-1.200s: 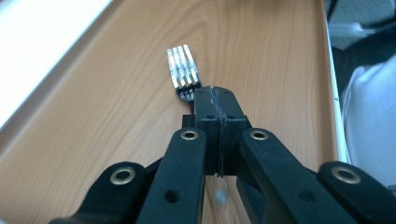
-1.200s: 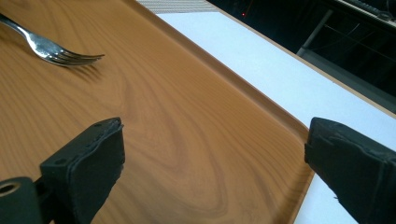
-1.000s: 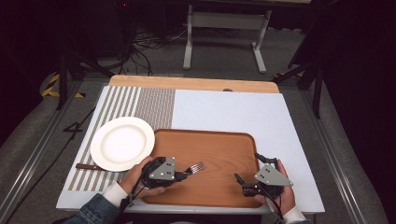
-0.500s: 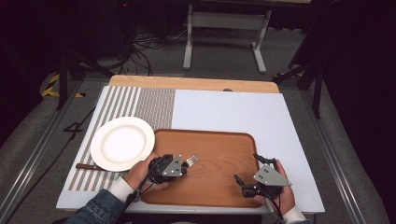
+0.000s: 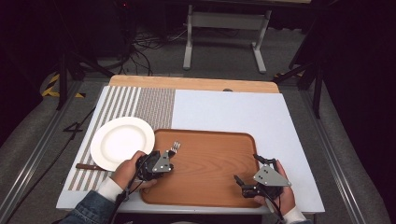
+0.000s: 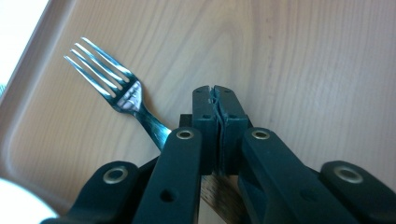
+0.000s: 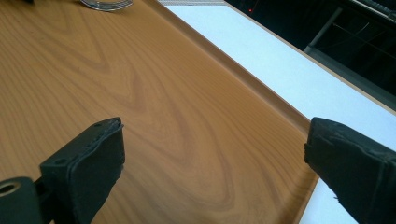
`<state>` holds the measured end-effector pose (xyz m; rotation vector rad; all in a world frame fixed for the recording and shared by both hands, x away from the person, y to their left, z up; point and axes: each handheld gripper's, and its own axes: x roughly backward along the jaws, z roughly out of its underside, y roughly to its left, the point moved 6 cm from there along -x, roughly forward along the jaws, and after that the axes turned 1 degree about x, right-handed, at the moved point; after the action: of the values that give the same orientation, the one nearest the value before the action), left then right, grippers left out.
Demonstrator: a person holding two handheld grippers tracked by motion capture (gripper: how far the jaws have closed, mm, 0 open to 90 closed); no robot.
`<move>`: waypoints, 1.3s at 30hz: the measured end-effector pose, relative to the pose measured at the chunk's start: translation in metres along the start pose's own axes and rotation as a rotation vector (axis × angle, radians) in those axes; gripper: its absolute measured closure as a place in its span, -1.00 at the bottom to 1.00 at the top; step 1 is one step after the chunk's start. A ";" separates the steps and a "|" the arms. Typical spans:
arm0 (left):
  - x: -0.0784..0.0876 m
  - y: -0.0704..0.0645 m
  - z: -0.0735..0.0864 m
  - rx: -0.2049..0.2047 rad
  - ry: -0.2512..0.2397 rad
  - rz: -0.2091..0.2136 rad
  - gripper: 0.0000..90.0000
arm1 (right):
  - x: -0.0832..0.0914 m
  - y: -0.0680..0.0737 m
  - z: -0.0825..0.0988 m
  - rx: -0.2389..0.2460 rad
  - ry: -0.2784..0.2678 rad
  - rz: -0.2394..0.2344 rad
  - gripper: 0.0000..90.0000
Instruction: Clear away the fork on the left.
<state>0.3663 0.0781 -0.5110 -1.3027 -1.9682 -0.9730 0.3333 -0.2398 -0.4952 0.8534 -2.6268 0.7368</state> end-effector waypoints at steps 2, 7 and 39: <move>0.002 0.000 0.003 0.007 0.006 0.000 0.96 | 0.000 0.001 0.000 0.002 0.000 -0.002 -0.87; 0.009 -0.003 0.013 0.035 -0.001 -0.005 0.95 | -0.001 0.002 0.001 0.007 0.007 -0.006 -0.87; 0.018 0.000 0.031 0.097 -0.030 -0.031 0.88 | -0.001 0.004 0.000 0.025 0.008 -0.008 -0.87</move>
<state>0.3581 0.1124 -0.5143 -1.2431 -2.0377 -0.8661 0.3317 -0.2365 -0.4973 0.8653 -2.6109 0.7704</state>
